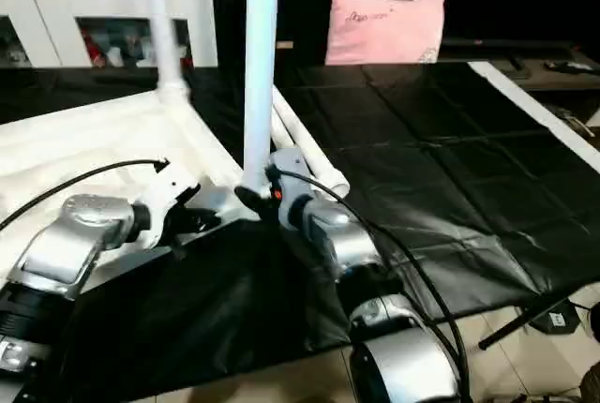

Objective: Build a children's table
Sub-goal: Rotate leg to tighten

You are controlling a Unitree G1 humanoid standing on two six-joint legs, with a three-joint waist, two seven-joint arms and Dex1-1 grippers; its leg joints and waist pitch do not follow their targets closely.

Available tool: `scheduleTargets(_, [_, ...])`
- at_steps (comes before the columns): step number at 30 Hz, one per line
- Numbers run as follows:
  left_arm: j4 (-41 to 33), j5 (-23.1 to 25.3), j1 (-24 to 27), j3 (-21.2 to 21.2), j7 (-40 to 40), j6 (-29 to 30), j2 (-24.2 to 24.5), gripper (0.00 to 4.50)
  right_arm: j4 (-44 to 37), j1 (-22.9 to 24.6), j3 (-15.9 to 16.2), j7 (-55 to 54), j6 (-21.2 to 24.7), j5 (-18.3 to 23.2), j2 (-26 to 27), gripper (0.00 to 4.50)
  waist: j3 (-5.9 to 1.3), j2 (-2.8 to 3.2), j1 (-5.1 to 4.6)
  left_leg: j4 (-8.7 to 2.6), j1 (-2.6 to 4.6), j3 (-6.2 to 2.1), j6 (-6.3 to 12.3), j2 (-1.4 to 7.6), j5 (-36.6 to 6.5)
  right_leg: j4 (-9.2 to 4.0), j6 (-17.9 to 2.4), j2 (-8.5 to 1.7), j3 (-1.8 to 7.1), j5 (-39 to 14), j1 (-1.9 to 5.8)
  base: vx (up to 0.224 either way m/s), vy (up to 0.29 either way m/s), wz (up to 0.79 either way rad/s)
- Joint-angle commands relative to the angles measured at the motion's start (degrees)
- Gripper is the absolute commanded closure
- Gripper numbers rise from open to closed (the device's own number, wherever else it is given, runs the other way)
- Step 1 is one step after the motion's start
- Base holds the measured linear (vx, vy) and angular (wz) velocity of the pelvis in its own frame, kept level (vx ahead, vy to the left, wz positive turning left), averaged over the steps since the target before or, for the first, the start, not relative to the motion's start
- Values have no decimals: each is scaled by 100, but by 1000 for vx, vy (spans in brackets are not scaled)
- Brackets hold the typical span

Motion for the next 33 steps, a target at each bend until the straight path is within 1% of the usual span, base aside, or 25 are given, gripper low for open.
scheduleTargets(1, [-250, -110, -193, -278, 44, -196, -304, 450, 137, 118, 508, 467, 88, -134, 431, 122, -294, 97, 37, -407, -99, 32, 109, 102, -937, -444, -881, -372, 344, -1402, 308, 0, 0, 0])
scheduleTargets(2, [-244, -93, -188, -268, 47, -203, -267, 450, 152, 128, 491, 479, 9, -141, 385, 108, -285, 102, 41, -409, -99, 36, 111, 99, -979, -458, -881, -379, 346, -1478, 307, 0, 0, 0])
scheduleTargets(3, [-232, -77, -189, -267, 39, -244, -247, 450, 147, 137, 482, 499, -20, -134, 360, 108, -284, 107, 46, -409, -95, 38, 101, 98, -1023, -472, -865, -385, 348, -1573, 307, 0, 0, 0])
scheduleTargets(5, [-191, -44, -193, -265, 8, -370, -196, 450, 109, 167, 454, 573, -50, -94, 295, 80, -283, 100, 48, -412, -99, 37, 98, 102, -1031, -475, -840, -389, 351, -1632, 307, 0, 0, 0])
scheduleTargets(7, [-163, -23, -197, -278, 5, -438, -133, 450, 68, 195, 395, 667, -41, -47, 232, 64, -283, 97, 52, -418, -96, 30, 106, 109, -1051, -472, -816, -385, 349, -1649, 306, 0, 0, 0])
scheduleTargets(9, [-28, 3, -198, -315, -205, -722, 74, 450, -302, 369, 338, 1083, 5, 122, -30, 54, -285, 106, 63, -418, -94, 29, 139, 109, -1037, -474, -826, -382, 350, -1545, 315, 0, 0, 0])
scheduleTargets(10, [22, -6, -198, -309, -299, -788, 150, 450, -482, 455, 330, 1283, 33, 192, -160, 34, -290, 101, 70, -413, -96, 35, 181, 107, -1020, -478, -818, -378, 350, -1486, 327, 0, 0, 0])
scheduleTargets(11, [56, -20, -196, -320, -432, -915, 227, 450, -619, 521, 334, 1456, 16, 224, -273, 26, -311, 156, 95, -403, -78, 41, 215, 120, -871, -440, -881, -385, 358, -1189, 326, 0, 0, 0])
scheduleTargets(12, [34, -55, -182, -332, -564, -944, 289, 450, -720, 569, 346, 1609, 3, 245, -371, 17, -314, 124, 102, -400, -95, 48, 253, 116, -737, -423, -947, -372, 353, -955, 339, 0, 0, 0])
scheduleTargets(14, [54, -99, -157, -373, -872, -1155, 446, 450, -959, 673, 364, 2011, -28, 305, -647, 3, -320, 123, 135, -390, -85, 57, 292, 113, -608, -399, -1022, -369, 351, -741, 348, 0, 0, 0])
scheduleTargets(15, [56, -102, -156, -377, -890, -1166, 456, 450, -970, 678, 365, 2032, -29, 307, -661, 3, -319, 122, 149, -391, -83, 58, 306, 118, -568, -389, -1066, -370, 347, -689, 347, 0, 0, 0])
scheduleTargets(16, [72, -121, -141, -406, -1038, -1260, 538, 450, -1062, 714, 374, 2201, -36, 331, -776, 3, -316, 166, 159, -393, -77, 56, 302, 113, -594, -395, -1084, -371, 347, -700, 342, 0, 0, 0])
scheduleTargets(17, [168, -202, -147, -428, -1350, -1482, 684, 450, -1222, 755, 450, 2625, -128, 297, -1133, 3, -313, 142, 171, -394, -78, 56, 296, 111, -644, -419, -1076, -366, 337, -750, 357, 0, 0, 0])
scheduleTargets(18, [205, -233, -160, -452, -1492, -1555, 749, 450, -1289, 765, 484, 2841, -158, 295, -1300, 3, -318, 134, 174, -387, -83, 66, 298, 109, -647, -397, -1083, -366, 348, -734, 363, 0, 0, 0])
scheduleTargets(19, [237, -261, -169, -475, -1610, -1671, 795, 450, -1342, 769, 498, 2979, -163, 301, -1403, 3, -313, 141, 187, -387, -79, 61, 307, 106, -664, -403, -1093, -366, 341, -755, 358, 0, 0, 0])
scheduleTargets(20, [265, -314, -176, -507, -1788, -1774, 855, 450, -1408, 768, 506, 3167, -159, 319, -1523, 3, -309, 125, 202, -387, -83, 65, 317, 110, -663, -409, -1084, -369, 343, -784, 363, 0, 0, 0])
scheduleTargets(22, [277, -359, -181, -554, -1999, -1807, 937, 450, -1441, 733, 522, 3398, -167, 328, -1673, 3, -308, 123, 213, -392, -77, 63, 292, 118, -653, -404, -1093, -378, 347, -824, 356, 0, 0, 0])
scheduleTargets(23, [301, -352, -177, -602, -2125, -1924, 989, 450, -1415, 693, 548, 3478, -222, 293, -1745, 3, -311, 109, 228, -386, -67, 66, 286, 124, -671, -404, -1111, -383, 344, -850, 354, 0, 0, 0])
scheduleTargets(25, [318, -342, -168, -652, -2252, -2034, 1042, 450, -1383, 654, 579, 3553, -295, 253, -1805, 3, -304, 106, 258, -389, -62, 71, 279, 127, -656, -406, -1125, -384, 347, -870, 346, 0, 0, 0])
scheduleTargets(26, [328, -341, -143, -783, -2612, -2292, 1165, 450, -1408, 603, 672, 3930, -355, 311, -1931, 3, -305, 108, 283, -387, -56, 74, 275, 124, -661, -406, -1119, -384, 347, -895, 341, 0, 0, 0])
scheduleTargets(27, [326, -344, -139, -797, -2654, -2317, 1178, 450, -1418, 601, 683, 3987, -352, 328, -1943, 3, -309, 107, 292, -388, -59, 70, 289, 126, -686, -401, -1116, -383, 343, -908, 349, 0, 0, 0])
scheduleTargets(28, [325, -355, -140, -834, -2754, -2351, 1215, 450, -1485, 610, 735, 4200, -370, 380, -1982, 3, -306, 88, 290, -389, -59, 74, 291, 130, -683, -400, -1116, -380, 345, -904, 348, 0, 0, 0])
scheduleTargets(29, [337, -359, -153, -877, -2860, -2423, 1250, 450, -1577, 624, 808, 4493, -358, 452, -2030, 3, -299, 103, 309, -388, -54, 76, 298, 137, -687, -397, -1118, -382, 346, -900, 341, 0, 0, 0])
scheduleTargets(31, [380, -363, -179, -918, -2978, -2532, 1278, 450, -1630, 626, 865, 4757, -294, 519, -2053, 3, -301, 105, 331, -390, -60, 74, 311, 144, -712, -398, -1093, -383, 339, -936, 352, 0, 0, 0])
scheduleTargets(33, [415, -356, -201, -942, -3045, -2604, 1299, 450, -1608, 613, 911, 4916, -298, 533, -2049, 3, -312, 105, 342, -385, -65, 75, 280, 150, -662, -377, -1124, -388, 339, -869, 352, 0, 0, 0])
